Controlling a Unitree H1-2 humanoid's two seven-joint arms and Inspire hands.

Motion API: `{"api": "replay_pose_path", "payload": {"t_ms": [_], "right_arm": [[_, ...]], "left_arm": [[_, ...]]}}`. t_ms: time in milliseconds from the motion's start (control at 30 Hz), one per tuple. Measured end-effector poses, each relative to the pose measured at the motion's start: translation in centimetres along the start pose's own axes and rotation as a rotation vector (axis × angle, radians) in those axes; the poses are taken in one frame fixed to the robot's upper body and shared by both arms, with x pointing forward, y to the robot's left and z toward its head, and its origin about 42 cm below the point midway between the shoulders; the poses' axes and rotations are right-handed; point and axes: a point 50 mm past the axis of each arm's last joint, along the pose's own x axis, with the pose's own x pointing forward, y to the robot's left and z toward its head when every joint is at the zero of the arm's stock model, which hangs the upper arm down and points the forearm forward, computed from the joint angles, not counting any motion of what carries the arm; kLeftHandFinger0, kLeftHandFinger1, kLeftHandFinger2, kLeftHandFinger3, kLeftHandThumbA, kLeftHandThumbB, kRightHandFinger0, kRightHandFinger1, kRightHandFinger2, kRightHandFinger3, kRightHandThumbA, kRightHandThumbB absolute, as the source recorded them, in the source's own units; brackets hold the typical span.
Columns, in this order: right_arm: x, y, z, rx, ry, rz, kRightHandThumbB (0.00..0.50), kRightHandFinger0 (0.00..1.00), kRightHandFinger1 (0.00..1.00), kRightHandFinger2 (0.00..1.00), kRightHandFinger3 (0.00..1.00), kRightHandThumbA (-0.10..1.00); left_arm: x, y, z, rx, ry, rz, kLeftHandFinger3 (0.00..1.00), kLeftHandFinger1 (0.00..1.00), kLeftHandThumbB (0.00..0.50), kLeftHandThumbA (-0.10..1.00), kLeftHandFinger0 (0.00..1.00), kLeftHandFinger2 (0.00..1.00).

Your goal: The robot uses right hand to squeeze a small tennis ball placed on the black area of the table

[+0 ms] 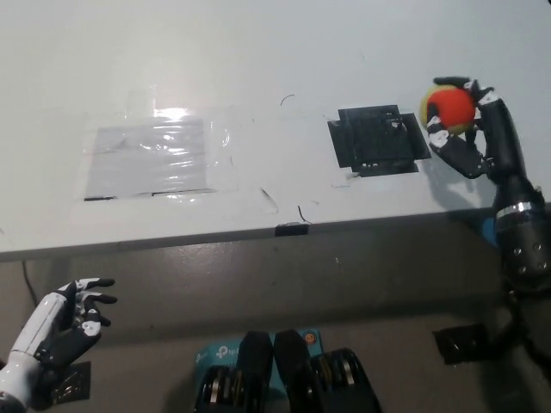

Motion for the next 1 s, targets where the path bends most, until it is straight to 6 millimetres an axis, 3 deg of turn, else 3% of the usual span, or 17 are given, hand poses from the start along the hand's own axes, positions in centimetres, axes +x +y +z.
{"api": "replay_pose_path", "payload": {"t_ms": [67,100,133,167,200,233,300,433,500,533,567,600,700,767,900,933,1000], "right_arm": [[0.3,0.4,-0.6,-0.096,0.021,0.073,0.0,0.0,0.31,0.6,0.35,-0.1],[0.4,0.8,-0.9,-0.137,0.032,0.11,0.0,0.02,0.33,0.6,0.37,-0.1],[0.6,1.2,-1.2,-0.185,0.046,0.152,0.0,0.17,0.43,0.66,0.42,-0.1],[0.8,1.6,-1.3,-0.224,0.058,0.187,0.037,0.25,0.49,0.64,0.48,-0.1],[0.9,2.1,-1.6,-0.267,0.076,0.228,0.002,0.21,0.42,0.54,0.49,-0.1],[1.0,2.6,-1.9,-0.31,0.099,0.267,0.028,0.31,0.55,0.71,0.61,-0.1],[1.2,3.3,-2.2,-0.368,0.128,0.325,0.043,0.44,0.67,0.83,0.81,-0.1],[1.6,4.3,-1.9,-0.473,0.15,0.401,0.059,0.52,0.81,1.0,0.89,-0.1],[2.0,4.5,-1.7,-0.511,0.155,0.421,0.07,0.53,0.84,1.0,0.89,-0.1],[2.1,4.5,-1.6,-0.523,0.158,0.428,0.092,0.6,0.97,1.0,0.87,-0.1],[2.2,4.6,-1.5,-0.535,0.159,0.435,0.096,0.63,1.0,1.0,0.86,-0.1],[2.2,4.8,-1.5,-0.546,0.161,0.441,0.108,0.73,1.0,1.0,0.94,-0.06],[2.4,5.2,-1.2,-0.583,0.154,0.462,0.132,0.88,1.0,1.0,1.0,0.02],[2.5,5.3,-1.1,-0.598,0.153,0.47,0.173,1.0,1.0,1.0,1.0,0.12],[2.6,5.3,-0.8,-0.604,0.158,0.48,0.302,1.0,1.0,1.0,1.0,0.21],[2.6,5.3,-0.7,-0.604,0.16,0.481,0.375,1.0,1.0,1.0,1.0,0.25],[2.6,5.3,-0.5,-0.603,0.157,0.485,0.429,1.0,1.0,1.0,1.0,0.28]], "left_arm": [[0.0,0.0,0.0,0.001,0.001,0.0,0.74,0.48,0.025,0.02,0.37,0.63],[0.0,0.0,0.0,0.001,0.001,-0.001,0.74,0.48,0.027,0.01,0.37,0.63],[0.0,0.0,0.0,0.001,0.001,-0.001,0.74,0.47,0.029,0.0,0.36,0.63],[0.0,0.0,0.0,0.001,0.0,-0.001,0.74,0.47,0.024,-0.01,0.36,0.63],[0.0,0.0,0.0,0.001,0.0,-0.002,0.74,0.47,0.024,-0.01,0.36,0.63],[0.0,0.0,0.0,0.001,-0.001,-0.002,0.74,0.47,0.03,-0.01,0.36,0.62],[0.0,0.0,0.0,0.001,-0.001,-0.002,0.72,0.47,0.034,0.02,0.35,0.62],[0.0,0.0,0.0,0.0,-0.002,-0.004,0.72,0.48,0.037,0.04,0.37,0.62],[0.0,0.0,0.0,0.0,-0.002,-0.005,0.73,0.48,0.029,0.03,0.36,0.62],[0.0,0.0,0.0,-0.001,-0.002,-0.005,0.74,0.48,0.034,0.03,0.36,0.63],[0.0,0.0,0.0,-0.001,-0.002,-0.006,0.74,0.48,0.033,0.03,0.36,0.63],[0.0,0.0,0.0,-0.001,-0.002,-0.007,0.74,0.47,0.033,0.05,0.36,0.62],[0.1,0.0,0.1,0.0,-0.004,-0.007,0.73,0.48,0.041,0.08,0.36,0.63],[0.1,0.0,0.1,0.0,-0.004,-0.007,0.74,0.48,0.034,0.07,0.37,0.63],[0.1,0.0,0.1,0.0,-0.003,-0.008,0.74,0.49,0.032,0.03,0.37,0.65],[0.1,0.0,0.1,0.0,-0.003,-0.008,0.75,0.48,0.026,0.02,0.36,0.64],[0.1,0.0,0.2,0.001,-0.005,-0.008,0.75,0.49,0.02,0.0,0.37,0.65]]}}
